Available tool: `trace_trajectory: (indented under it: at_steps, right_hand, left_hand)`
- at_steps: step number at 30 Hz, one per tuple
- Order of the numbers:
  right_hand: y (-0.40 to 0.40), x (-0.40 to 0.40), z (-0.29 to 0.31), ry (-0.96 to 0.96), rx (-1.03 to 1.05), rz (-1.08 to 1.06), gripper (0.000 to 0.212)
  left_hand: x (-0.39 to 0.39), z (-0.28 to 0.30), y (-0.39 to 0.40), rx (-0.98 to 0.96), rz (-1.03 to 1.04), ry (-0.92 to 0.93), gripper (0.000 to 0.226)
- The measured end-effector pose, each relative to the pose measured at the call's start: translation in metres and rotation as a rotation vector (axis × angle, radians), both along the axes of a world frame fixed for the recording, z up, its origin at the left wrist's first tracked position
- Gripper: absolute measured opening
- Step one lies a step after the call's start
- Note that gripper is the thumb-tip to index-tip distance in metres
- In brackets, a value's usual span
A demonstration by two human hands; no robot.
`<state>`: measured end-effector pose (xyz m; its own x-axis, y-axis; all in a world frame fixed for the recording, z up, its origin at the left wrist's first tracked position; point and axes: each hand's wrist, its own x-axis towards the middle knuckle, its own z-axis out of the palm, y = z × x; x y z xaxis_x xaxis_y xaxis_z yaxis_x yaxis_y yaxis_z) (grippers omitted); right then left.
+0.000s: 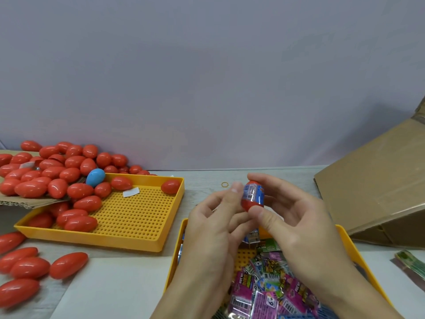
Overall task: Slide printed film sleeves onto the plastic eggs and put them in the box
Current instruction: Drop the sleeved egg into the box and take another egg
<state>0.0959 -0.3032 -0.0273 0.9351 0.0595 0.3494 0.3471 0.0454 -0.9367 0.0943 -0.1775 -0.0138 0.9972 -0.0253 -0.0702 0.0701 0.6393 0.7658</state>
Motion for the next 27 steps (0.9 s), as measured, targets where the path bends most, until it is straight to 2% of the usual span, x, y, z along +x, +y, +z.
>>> trace_trajectory:
  at_steps: [4, 10, 18, 20, 25, 27]
  right_hand:
    - [-0.0008, 0.0023, -0.0018, 0.024, 0.010, 0.001, 0.043]
    - [-0.0008, 0.0015, -0.0014, 0.045, 0.034, 0.010, 0.042]
    - [0.0008, 0.0014, -0.0009, 0.056, 0.044, 0.012, 0.042]
    - [0.0007, 0.0020, -0.0012, 0.059, 0.060, -0.003, 0.041]
    - [-0.0001, 0.0036, -0.0026, 0.069, 0.064, -0.079, 0.045]
    - [-0.0008, 0.0039, -0.0027, 0.068, 0.061, -0.098, 0.045]
  left_hand:
    - [-0.0004, -0.0018, 0.0010, -0.025, -0.015, 0.001, 0.030]
    - [-0.0006, -0.0046, 0.0005, -0.020, -0.019, -0.031, 0.036]
    - [-0.0009, -0.0036, 0.0003, 0.017, -0.002, -0.054, 0.026]
    - [-0.0018, -0.0020, -0.0008, 0.116, 0.044, -0.093, 0.025]
    - [-0.0041, -0.0047, 0.0014, 0.654, 0.272, -0.371, 0.010]
    - [-0.0038, -0.0077, 0.0027, 0.831, 0.340, -0.482, 0.017]
